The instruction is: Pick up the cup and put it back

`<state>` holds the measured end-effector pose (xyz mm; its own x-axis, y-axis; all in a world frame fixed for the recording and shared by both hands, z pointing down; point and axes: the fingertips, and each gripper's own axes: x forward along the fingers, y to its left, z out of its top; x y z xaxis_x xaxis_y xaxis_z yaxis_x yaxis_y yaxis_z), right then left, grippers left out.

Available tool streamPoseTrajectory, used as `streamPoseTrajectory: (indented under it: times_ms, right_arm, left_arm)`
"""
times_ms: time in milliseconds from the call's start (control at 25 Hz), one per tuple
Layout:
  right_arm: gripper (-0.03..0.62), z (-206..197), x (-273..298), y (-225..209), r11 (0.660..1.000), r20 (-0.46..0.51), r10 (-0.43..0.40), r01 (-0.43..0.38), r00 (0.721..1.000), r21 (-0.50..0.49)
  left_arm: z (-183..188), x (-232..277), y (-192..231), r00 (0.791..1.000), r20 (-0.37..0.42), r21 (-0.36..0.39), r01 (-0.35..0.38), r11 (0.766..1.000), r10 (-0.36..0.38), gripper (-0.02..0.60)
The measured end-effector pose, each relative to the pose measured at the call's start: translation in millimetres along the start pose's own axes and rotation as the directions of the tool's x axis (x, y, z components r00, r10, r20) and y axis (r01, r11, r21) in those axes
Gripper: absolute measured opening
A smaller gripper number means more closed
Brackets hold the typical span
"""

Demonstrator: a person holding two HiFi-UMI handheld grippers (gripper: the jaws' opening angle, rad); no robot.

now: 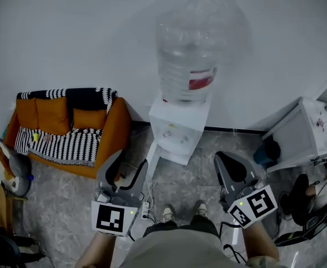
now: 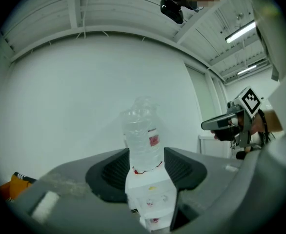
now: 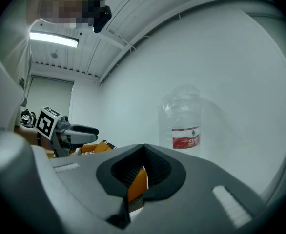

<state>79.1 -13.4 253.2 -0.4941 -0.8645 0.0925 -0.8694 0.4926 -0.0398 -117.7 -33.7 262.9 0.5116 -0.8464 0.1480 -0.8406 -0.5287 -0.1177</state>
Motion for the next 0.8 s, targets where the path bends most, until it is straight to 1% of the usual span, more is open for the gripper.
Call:
streamPoseTrajectory:
  times_ms: [280, 440, 560, 680, 720, 800]
  right_arm:
    - [0.003, -9, 14, -37, 0.999, -0.031, 0.047, -0.047, 0.998, 0.001]
    - [0.003, -21, 22, -64, 0.997, -0.046, 0.079, -0.078, 0.996, 0.010]
    - [0.003, -33, 31, -86, 0.994, -0.052, 0.104, -0.102, 0.993, 0.038]
    - [0.003, -51, 38, -102, 0.988, -0.056, 0.145, -0.140, 0.988, 0.071]
    - [0.003, -59, 40, -106, 0.987, -0.062, 0.155, -0.152, 0.986, 0.051]
    - [0.003, -78, 46, -113, 0.985, -0.074, 0.163, -0.166, 0.984, -0.044]
  left_arm:
    - [-6, 30, -14, 0.998, -0.026, 0.019, -0.052, 0.998, 0.052, 0.229]
    - [-18, 56, -30, 0.996, -0.054, 0.015, -0.064, 0.998, 0.065, 0.229]
    - [-33, 78, -41, 0.993, -0.094, 0.000, -0.070, 0.998, 0.070, 0.229]
    - [-49, 98, -50, 0.991, -0.100, -0.008, -0.090, 0.996, 0.088, 0.229]
    - [-56, 104, -53, 0.990, -0.100, -0.008, -0.099, 0.995, 0.097, 0.229]
    - [-74, 115, -57, 0.989, -0.100, -0.002, -0.110, 0.994, 0.109, 0.229]
